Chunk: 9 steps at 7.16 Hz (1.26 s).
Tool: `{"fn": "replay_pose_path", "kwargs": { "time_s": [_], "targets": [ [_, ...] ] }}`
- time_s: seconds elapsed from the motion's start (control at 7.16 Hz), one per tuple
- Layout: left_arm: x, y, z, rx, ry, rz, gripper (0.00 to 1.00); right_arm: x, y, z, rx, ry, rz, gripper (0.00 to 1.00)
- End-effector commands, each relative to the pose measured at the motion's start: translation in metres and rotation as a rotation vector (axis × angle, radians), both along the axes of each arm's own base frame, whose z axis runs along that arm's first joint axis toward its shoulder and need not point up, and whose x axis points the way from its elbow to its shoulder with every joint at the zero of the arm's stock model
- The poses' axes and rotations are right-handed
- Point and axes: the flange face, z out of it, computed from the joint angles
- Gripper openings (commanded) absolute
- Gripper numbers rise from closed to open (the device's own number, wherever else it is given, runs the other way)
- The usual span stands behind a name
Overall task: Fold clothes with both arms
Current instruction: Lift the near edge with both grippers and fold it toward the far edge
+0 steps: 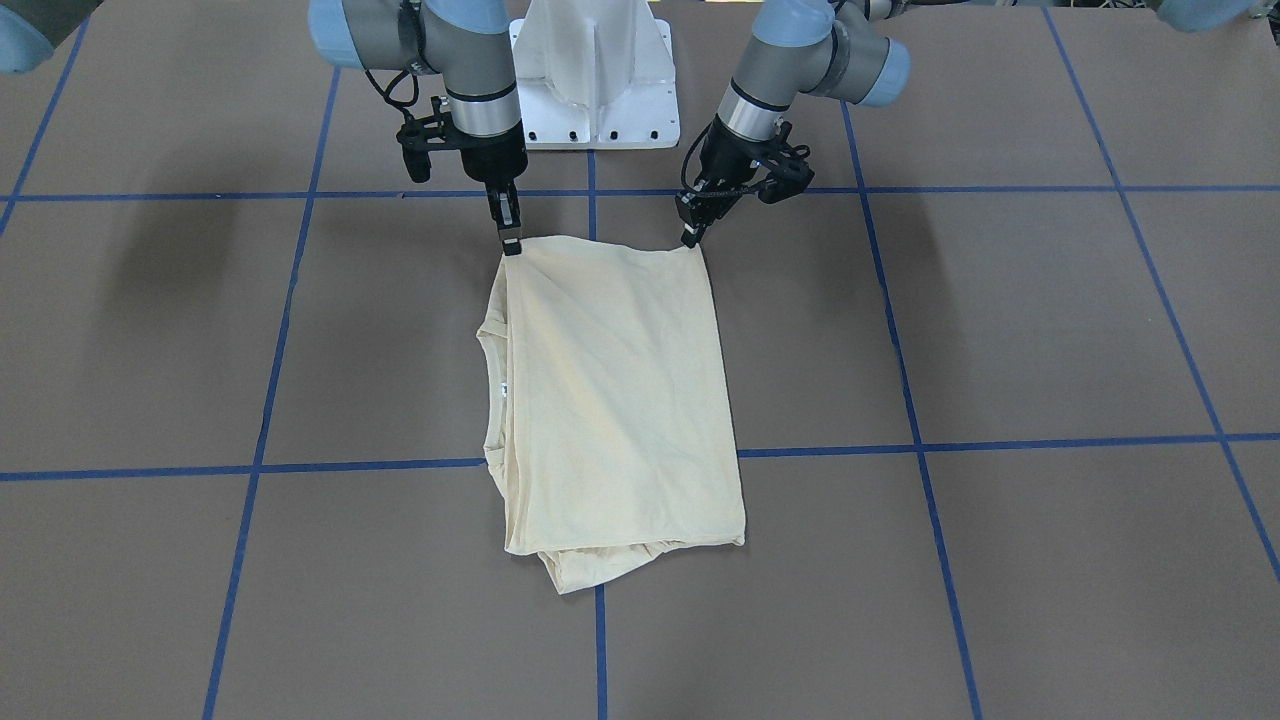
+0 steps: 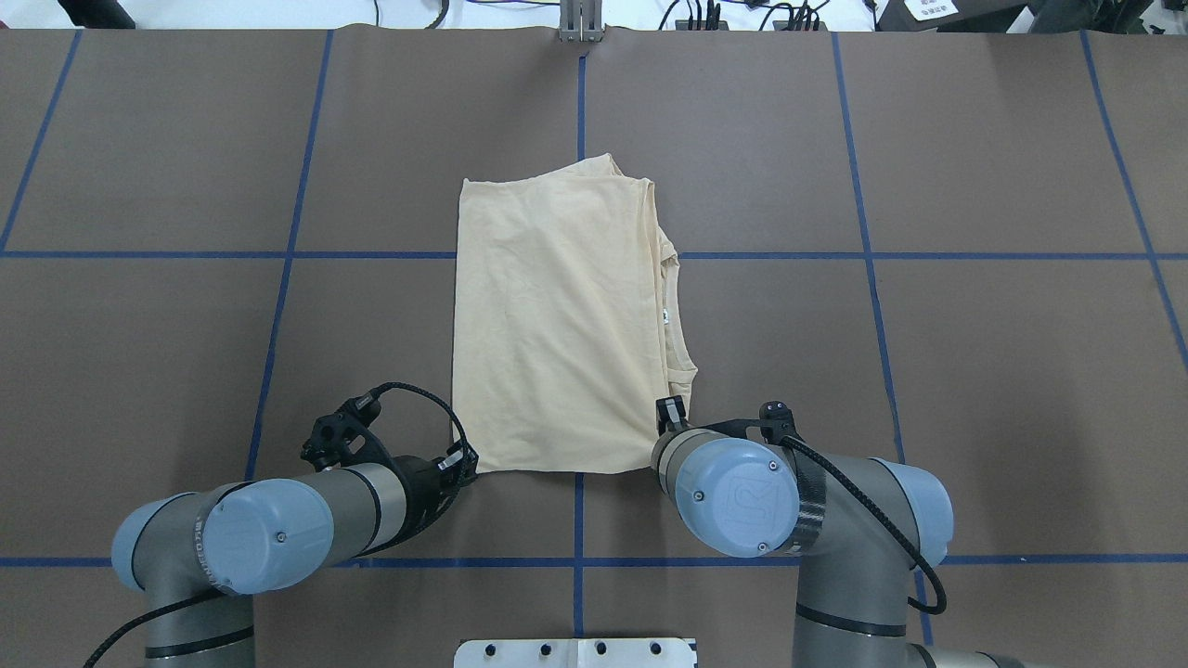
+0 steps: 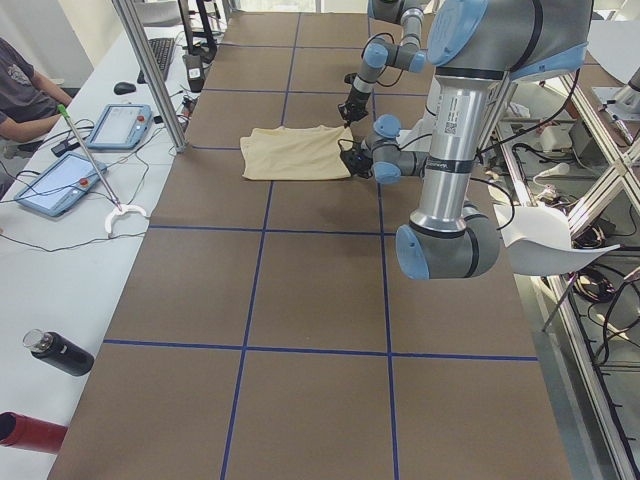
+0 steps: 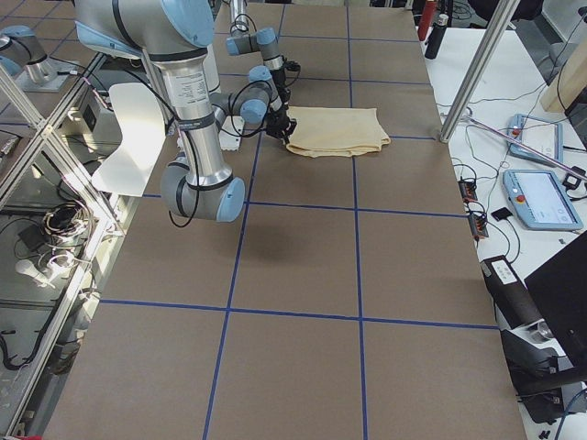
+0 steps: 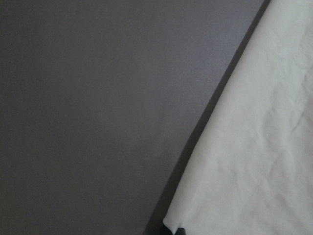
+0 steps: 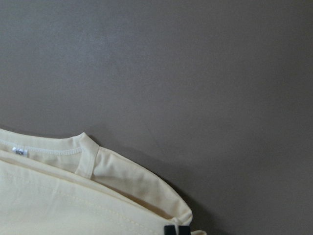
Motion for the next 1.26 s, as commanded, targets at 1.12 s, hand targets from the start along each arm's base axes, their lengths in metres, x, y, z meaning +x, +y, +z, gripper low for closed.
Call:
{"fn": "replay_pose_path", "kwargs": {
  "time_s": [1.12],
  "targets": [
    [-0.066,-0.183,-0.069,-0.171,0.09,-0.302,0.0,0.061,-0.176,-0.063,0.015,0.047,0.062,0.0]
  ]
}}
